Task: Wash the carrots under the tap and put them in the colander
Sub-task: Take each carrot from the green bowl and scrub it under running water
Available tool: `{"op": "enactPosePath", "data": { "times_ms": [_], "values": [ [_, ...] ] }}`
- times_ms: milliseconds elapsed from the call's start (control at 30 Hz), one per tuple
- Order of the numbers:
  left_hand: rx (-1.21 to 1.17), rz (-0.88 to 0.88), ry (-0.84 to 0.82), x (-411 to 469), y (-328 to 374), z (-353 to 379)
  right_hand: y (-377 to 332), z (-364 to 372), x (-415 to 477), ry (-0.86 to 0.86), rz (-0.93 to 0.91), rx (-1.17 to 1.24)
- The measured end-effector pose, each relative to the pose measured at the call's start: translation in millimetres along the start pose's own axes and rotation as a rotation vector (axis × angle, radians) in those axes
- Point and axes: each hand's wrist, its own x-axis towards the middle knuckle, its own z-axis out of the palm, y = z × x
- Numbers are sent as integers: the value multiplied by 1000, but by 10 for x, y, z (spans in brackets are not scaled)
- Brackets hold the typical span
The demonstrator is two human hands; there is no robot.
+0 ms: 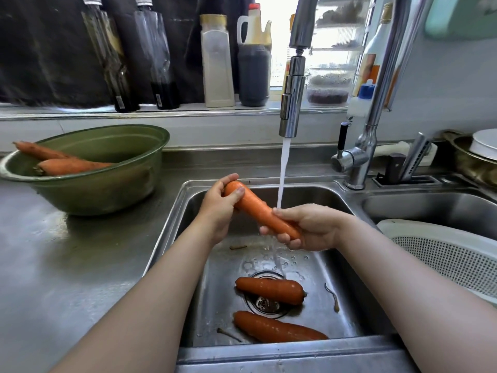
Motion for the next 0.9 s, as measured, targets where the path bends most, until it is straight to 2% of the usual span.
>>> {"op": "enactPosePath", "data": {
  "times_ms": [67,133,367,433,567,667,733,900],
  "values": [
    [-51,-5,7,2,14,17,-3,-47,-56,-109,-27,81],
    [-57,-4,11,1,20,30,17,-56,-39,-120,-26,97],
    [-45,-5,-18,7,21,-10,-20,126,164,287,44,-148],
    [-20,-20,42,16,8,8,-20,115,158,252,40,-131],
    [16,-97,194,67,-28,-21,-53,51,40,75,-33,78],
    [87,-133,233,82,-57,-41,-70,24,-40,48,-104,95],
    [184,-138,223,71,-73,-39,-41,36,-3,135,-94,11],
    [391,-102,86,37,-101,-23,12,113,114,615,-77,-331]
  ]
}}
